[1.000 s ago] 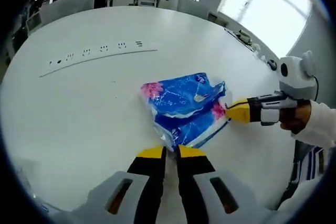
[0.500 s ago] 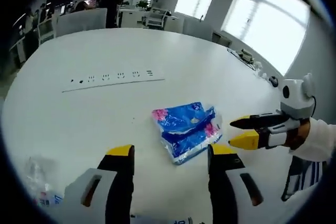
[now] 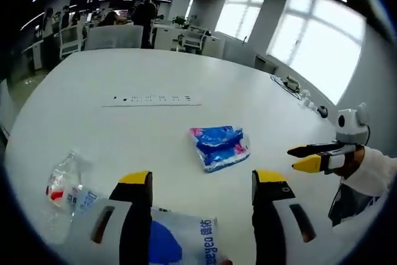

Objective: Arrange the tabletop items into an orderly group along one side of the table until the central work area is clear of visible clutter.

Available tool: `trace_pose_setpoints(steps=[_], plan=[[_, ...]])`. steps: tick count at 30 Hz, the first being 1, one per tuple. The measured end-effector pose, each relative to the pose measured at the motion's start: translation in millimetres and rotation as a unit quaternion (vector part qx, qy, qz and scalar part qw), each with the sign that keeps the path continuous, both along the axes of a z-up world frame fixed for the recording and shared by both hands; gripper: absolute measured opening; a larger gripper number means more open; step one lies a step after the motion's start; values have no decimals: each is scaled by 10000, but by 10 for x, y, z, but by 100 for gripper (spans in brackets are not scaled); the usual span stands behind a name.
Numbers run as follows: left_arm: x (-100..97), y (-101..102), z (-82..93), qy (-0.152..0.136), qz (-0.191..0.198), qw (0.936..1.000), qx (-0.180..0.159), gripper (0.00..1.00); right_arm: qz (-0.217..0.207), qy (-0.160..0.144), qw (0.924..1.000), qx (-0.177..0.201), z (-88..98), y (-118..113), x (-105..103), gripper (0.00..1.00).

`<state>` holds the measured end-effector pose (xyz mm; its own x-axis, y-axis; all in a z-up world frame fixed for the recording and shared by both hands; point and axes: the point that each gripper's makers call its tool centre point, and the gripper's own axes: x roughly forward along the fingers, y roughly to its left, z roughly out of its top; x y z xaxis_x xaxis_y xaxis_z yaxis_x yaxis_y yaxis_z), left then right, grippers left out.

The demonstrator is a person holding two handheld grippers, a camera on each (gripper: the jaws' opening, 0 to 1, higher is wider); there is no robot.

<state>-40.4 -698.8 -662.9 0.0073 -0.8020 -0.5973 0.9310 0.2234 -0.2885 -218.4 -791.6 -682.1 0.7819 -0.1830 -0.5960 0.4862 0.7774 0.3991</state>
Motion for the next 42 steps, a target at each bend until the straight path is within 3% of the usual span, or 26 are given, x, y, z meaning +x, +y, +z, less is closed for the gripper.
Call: trace_pose_setpoints(steps=[7,15,25,31,42], plan=[[69,295,126,-105,132,9998,-75,67,-158,-41,9998,94,-28,179,-197,56],[192,460,225,-233,317,9991,-177,66,-157,-98,9995,249,-46,303,-197,54],[365,650,159,-54,673,9977,-78,64,-106,-101,9996,251,11,317,-229,53],[444,784,189,-127,787,9967,-119,65,-88,-83,9995,297,3,361,-223,51],[622,1313,71,-147,1229,9923,76,65,181,-28,9986,488,-43,576,-112,50]])
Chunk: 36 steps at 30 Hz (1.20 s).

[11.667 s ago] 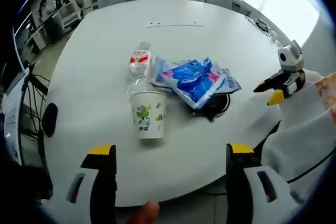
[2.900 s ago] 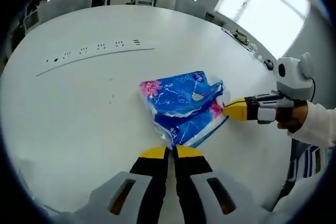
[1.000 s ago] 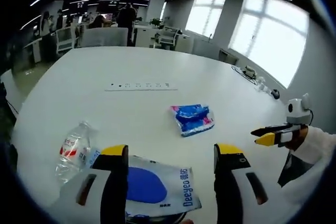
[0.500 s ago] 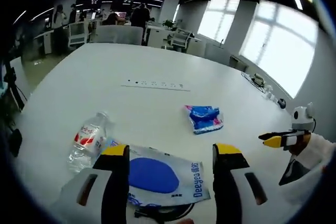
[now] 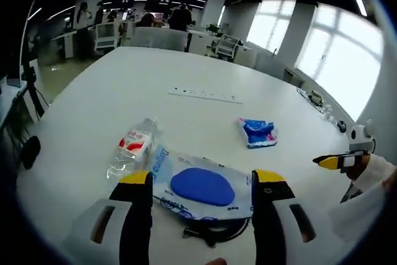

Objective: Arrange the tabletop items into an orderly group along one side of the table until the central work area is clear of visible clutter.

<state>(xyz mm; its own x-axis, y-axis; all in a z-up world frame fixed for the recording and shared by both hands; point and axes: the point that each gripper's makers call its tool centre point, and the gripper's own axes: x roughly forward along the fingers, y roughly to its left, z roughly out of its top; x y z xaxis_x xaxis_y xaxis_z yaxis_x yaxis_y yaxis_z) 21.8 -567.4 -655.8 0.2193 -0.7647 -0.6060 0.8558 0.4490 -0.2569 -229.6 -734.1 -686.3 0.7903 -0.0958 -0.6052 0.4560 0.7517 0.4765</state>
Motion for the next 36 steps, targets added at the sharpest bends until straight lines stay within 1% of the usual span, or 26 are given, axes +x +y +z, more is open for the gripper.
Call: trace_pose_setpoints(steps=[2,4,7,13,16,20,23,28,31,33,36], plan=[[55,106,-15,50,166,9998,10,64,56,2,10000,53,-9,36,22,49],[94,193,-25,33,261,9996,53,64,79,-5,9999,91,-12,55,29,49],[125,272,-49,10,337,9994,120,63,133,11,9998,130,-22,82,50,48],[139,292,-88,72,413,9990,142,61,320,44,9993,173,-26,189,133,47],[156,285,-112,138,472,9987,130,60,394,58,9990,188,-35,228,146,46],[197,271,-114,115,456,9988,162,59,459,118,9986,229,-69,274,131,46],[256,248,-105,93,415,9989,183,59,458,155,9985,240,-84,288,118,45],[435,158,-89,-13,384,9990,233,58,418,168,9987,248,-75,273,111,45],[547,74,-94,-103,249,9990,360,57,412,171,9987,244,-71,266,110,45],[650,-2,-116,-180,60,9982,572,56,395,174,9987,252,-69,257,104,45],[757,-149,-77,-258,-101,9978,603,56,342,199,9989,252,-81,221,81,45]])
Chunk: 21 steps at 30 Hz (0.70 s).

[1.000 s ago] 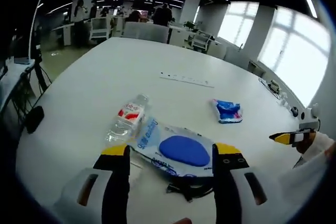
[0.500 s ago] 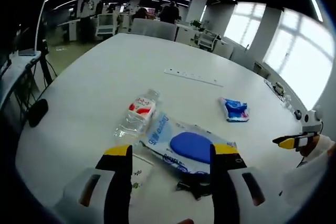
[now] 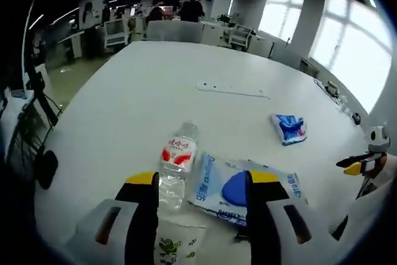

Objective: Arrange the tabletop items into an orderly group along one side of the table until the central work area is clear of visible clutter.

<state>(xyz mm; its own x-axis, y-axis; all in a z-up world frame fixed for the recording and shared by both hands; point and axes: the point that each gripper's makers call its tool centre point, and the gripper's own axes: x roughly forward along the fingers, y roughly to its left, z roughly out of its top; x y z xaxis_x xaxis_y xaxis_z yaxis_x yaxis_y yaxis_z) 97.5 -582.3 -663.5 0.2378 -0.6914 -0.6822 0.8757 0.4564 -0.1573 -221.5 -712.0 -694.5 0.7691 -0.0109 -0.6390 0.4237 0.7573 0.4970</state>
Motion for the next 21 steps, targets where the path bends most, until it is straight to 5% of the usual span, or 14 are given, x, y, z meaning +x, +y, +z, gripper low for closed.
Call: trace_pose_setpoints(steps=[11,21], plan=[[284,-379,-44,-243,-361,9988,232,46,-76,182,9998,-26,-67,-46,-76,44],[360,-701,-224,-106,-666,9965,497,41,50,379,9992,67,-170,-4,-99,43]])
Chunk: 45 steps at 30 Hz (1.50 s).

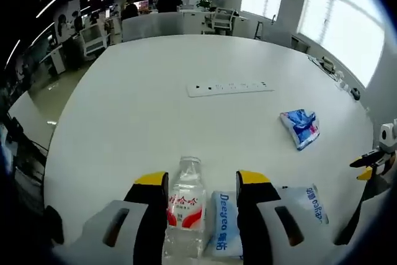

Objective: Arrange the tabletop items into an orderly group along one side of the table until the central work area is clear of visible clutter.

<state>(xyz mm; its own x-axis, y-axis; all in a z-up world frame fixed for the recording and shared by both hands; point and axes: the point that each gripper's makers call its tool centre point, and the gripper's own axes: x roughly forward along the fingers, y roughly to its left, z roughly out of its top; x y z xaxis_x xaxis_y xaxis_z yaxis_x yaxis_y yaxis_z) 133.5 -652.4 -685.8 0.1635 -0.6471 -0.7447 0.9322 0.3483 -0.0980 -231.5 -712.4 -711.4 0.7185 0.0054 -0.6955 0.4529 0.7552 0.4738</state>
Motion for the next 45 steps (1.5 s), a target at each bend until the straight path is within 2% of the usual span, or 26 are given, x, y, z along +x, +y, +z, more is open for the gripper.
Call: trace_pose_setpoints(steps=[2,10,23,32,36,41,45], plan=[[16,-61,-38,86,-15,10000,44,41,-2,-1,10000,23,-5,-6,16,43],[85,-202,-231,129,-72,9997,195,37,64,91,9998,149,-81,-4,48,42],[148,-237,-602,234,40,9976,645,33,39,231,9990,373,-203,-2,68,42],[246,-247,-723,113,100,9965,816,28,-14,269,9986,454,-249,-35,87,41],[255,-260,-742,96,80,9962,864,27,-161,132,9977,653,-251,-36,131,41],[210,-295,-742,-91,-290,9957,874,25,-157,111,9980,609,-255,-60,126,40],[242,-290,-699,-180,-226,9964,796,22,-231,56,9979,599,-232,-94,107,40]])
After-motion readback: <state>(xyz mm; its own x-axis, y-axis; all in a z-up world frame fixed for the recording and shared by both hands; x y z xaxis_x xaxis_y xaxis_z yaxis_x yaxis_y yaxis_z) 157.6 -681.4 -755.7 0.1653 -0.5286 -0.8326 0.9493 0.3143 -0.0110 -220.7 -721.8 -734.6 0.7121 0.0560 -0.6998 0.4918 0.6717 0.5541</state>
